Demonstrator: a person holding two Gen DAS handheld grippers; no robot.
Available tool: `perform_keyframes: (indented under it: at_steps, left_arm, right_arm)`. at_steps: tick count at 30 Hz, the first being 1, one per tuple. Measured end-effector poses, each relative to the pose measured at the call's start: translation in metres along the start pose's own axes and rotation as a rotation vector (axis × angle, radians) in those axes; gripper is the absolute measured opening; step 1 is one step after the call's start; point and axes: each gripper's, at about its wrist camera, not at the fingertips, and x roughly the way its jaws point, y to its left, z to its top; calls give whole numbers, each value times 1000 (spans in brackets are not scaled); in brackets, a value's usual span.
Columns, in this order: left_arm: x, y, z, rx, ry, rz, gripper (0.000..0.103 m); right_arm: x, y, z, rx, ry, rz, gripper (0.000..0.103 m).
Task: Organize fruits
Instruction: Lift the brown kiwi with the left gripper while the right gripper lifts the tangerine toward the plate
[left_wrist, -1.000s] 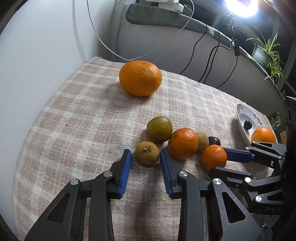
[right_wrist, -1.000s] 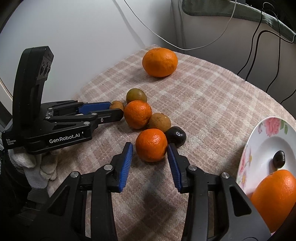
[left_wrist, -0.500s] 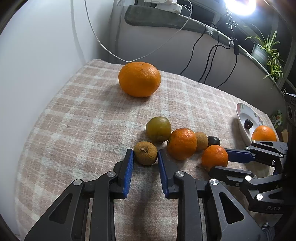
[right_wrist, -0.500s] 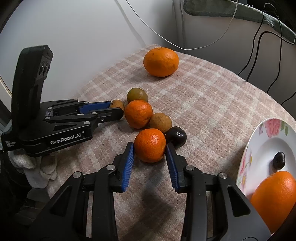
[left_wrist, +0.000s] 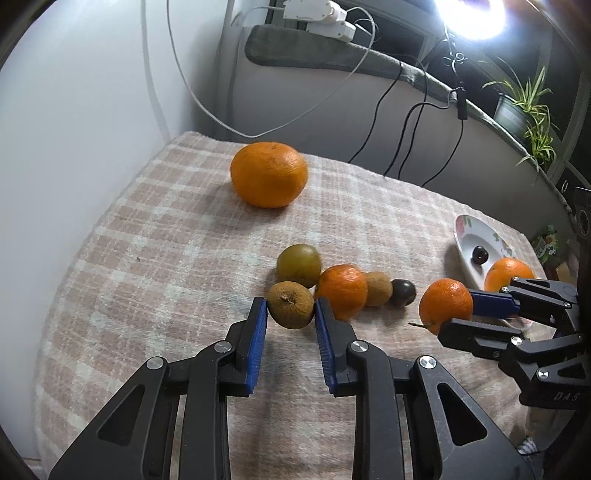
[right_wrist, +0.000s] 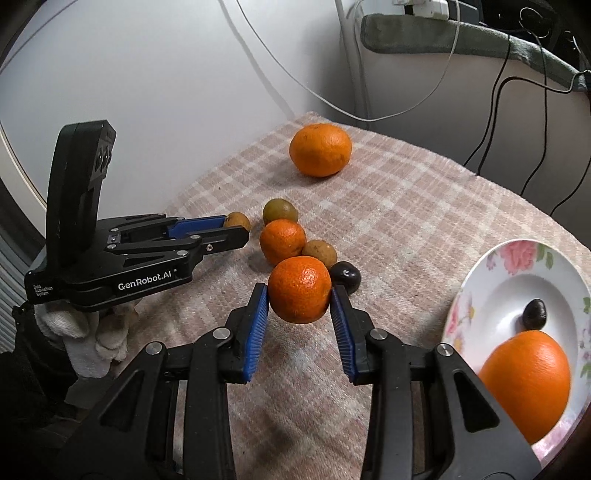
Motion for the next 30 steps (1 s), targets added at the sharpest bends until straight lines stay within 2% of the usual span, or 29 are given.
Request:
perform_keyframes:
  at_steps: [17, 30]
  left_arm:
    - [-11, -35, 5, 41, -29, -39, 25]
    - [-7, -65, 11, 78, -32, -87, 25]
  right_arm:
    - [-46, -22, -4, 41, -78, -25, 36]
    - [-80, -53, -13, 92, -131, -73, 36]
